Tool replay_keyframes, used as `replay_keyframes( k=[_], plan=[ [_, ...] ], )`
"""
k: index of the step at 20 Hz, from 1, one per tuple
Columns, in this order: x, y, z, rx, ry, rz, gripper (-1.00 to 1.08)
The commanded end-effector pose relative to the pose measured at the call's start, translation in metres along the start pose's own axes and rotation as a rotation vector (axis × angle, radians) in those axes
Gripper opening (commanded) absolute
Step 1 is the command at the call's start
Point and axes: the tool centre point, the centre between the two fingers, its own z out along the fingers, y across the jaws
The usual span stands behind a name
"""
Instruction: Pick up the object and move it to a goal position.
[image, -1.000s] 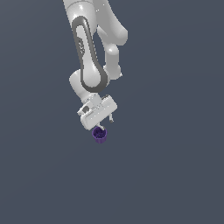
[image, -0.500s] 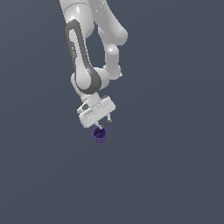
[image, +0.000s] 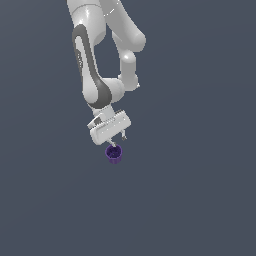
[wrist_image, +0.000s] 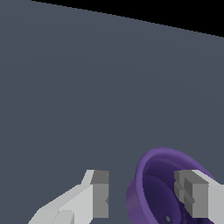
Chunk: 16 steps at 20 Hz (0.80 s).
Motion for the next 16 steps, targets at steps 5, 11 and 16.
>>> replay_keyframes(
  k=[5,11,16],
  plan=[
    [-0.001,0.000,0.000,-0.004,0.000,-0.004,0.28],
    [-0.018,0.003,-0.005,-0.017,-0.015,0.024,0.28],
    [-0.015,0.003,0.000,-0.015,-0.013,0.020,0.28]
  ],
)
